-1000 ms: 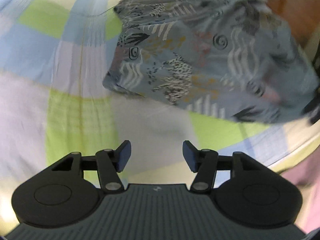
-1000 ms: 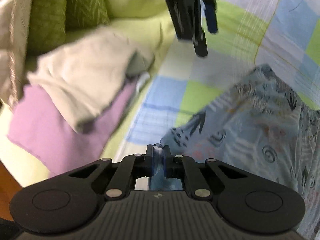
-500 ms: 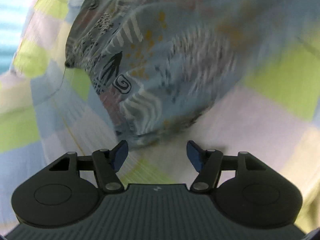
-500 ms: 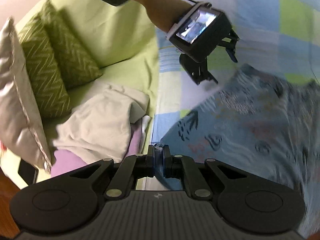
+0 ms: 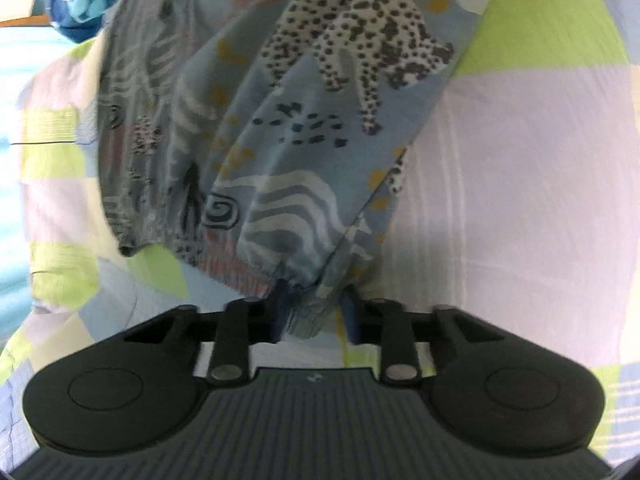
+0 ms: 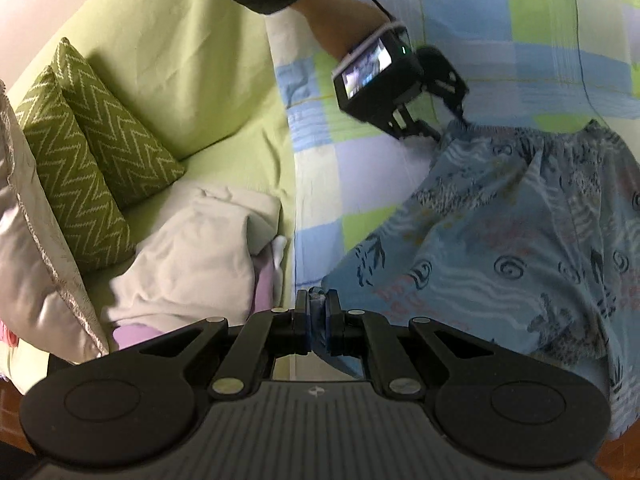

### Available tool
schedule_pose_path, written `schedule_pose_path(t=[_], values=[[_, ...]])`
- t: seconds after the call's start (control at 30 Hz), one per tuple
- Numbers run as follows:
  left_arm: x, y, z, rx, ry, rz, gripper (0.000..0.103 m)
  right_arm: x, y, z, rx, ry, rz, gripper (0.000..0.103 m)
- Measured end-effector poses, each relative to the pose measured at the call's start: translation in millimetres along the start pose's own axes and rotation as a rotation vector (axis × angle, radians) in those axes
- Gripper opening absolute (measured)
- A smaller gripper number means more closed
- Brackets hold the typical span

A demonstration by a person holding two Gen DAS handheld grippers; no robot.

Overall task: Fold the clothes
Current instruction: 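Grasp the hem cuff with left gripper while right gripper grasps the other cuff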

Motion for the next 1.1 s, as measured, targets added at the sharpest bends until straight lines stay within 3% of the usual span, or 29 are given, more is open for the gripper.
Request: schedule_pose_path(t=[0.1, 0.27, 0.43, 0.57, 0.83, 0.97, 1.1], values=[[1, 0, -9, 0.019, -0.084, -0.025, 0.002, -4, 0, 2, 0.007, 0.007, 0.002, 0.006], [17, -24, -40, 0.028, -0.228, -0.051, 0.002, -6, -15, 13, 0.052, 0.028, 0.002, 0.006], [19, -44, -66, 0.072, -0.293, -0.055, 0.002, -8, -21, 0, -0.007, -0.005, 0.002, 0.006], [9, -43, -104, 0.098, -0.394, -0.066, 0.002, -15, -43, 20, 0.067, 0.064, 0.020, 0.006], [-28, -23, -203, 0.162, -0.642, -0.068, 0.002, 11, -125, 136, 0.283, 0.273, 0.035, 0.006], [-51, 5, -253, 0.220, -0.735, -0.070, 0.002, 50, -148, 205, 0.317, 0.359, 0.019, 0.006], [-72, 47, -287, 0.284, -0.753, -0.125, 0.002, 92, -165, 273, 0.318, 0.449, 0.000, 0.006]])
Point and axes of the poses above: each gripper's, at about its wrist camera, not at the fingertips, and y roughly the way its jaws point, z to its right, x to its underside, the point moved 2 cm from there along y, roughly the way its jaws point, and after that the axes turned 11 degrees about -y, right-handed, at the moved point
